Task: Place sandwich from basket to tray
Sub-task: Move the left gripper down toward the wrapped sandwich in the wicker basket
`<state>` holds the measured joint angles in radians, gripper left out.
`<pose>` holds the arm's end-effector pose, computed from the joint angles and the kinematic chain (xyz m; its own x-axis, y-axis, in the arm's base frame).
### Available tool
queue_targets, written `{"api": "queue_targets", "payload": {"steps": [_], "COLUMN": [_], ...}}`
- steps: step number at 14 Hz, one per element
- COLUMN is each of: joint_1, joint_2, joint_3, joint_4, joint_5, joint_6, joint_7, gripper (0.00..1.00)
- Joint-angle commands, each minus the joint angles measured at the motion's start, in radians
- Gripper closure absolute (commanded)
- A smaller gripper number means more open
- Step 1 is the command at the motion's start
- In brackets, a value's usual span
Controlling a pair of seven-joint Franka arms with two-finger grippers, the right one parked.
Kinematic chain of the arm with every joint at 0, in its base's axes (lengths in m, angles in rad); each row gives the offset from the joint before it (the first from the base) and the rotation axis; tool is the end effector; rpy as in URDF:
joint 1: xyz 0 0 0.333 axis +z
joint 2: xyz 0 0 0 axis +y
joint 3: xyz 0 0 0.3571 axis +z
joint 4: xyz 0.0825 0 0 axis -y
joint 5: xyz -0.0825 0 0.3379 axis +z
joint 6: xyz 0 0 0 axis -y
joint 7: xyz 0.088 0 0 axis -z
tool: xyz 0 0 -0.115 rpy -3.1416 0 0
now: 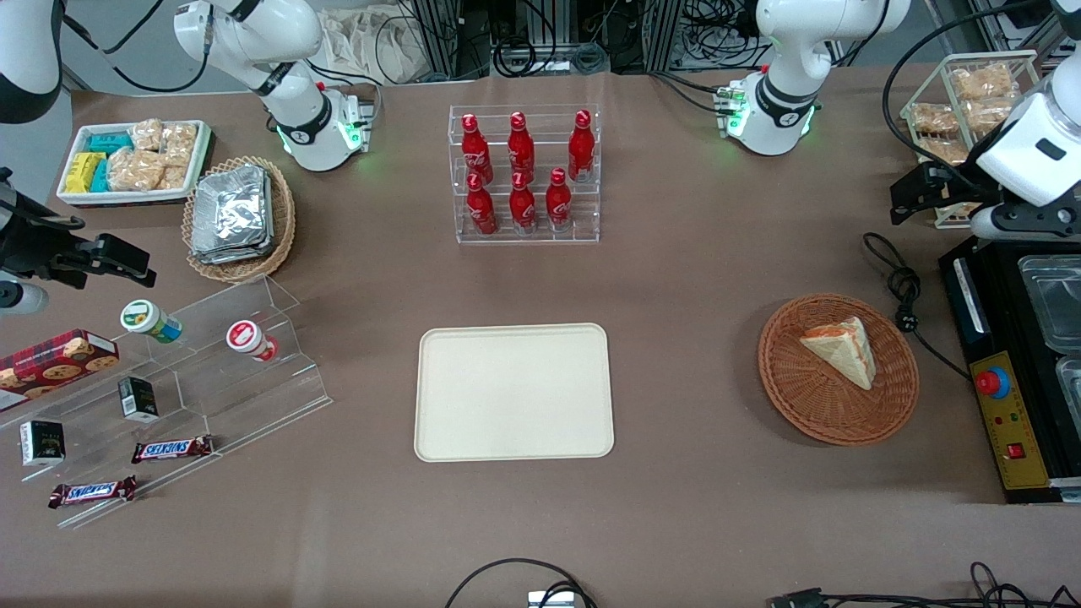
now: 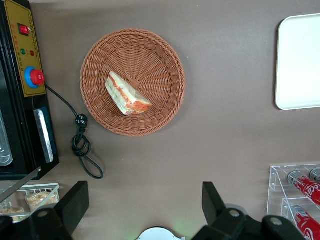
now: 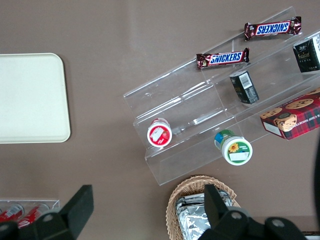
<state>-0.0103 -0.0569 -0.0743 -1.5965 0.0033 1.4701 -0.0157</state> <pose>0.4753 -0.0413 0.6663 0.9953 -0.0679 -0.0695 -0.0687 -0.9976 -0.0086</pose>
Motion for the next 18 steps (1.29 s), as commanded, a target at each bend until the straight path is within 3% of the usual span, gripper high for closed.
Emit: {"api": "queue_targets", "payload": {"steps": [1, 6, 9, 12, 18], "joint_1": [0.004, 0.009, 0.026, 0.029, 0.029], "joint_2": [0.002, 0.035, 0.065, 0.065, 0.016], "joint_3": [0.002, 0.010, 0.022, 0.027, 0.040], "joint_4": [0.010, 0.061, 0.044, -0.025, -0.284], "joint_5": [0.006, 0.011, -0.006, -0.005, 0.012], "joint_6": [-0.013, -0.045, -0.042, 0.004, 0.258], "joint_7": [-0.001, -0.010, -0.117, -0.237, -0.398], "gripper": [0.00, 0.00, 0.00, 0.00, 0.00]}}
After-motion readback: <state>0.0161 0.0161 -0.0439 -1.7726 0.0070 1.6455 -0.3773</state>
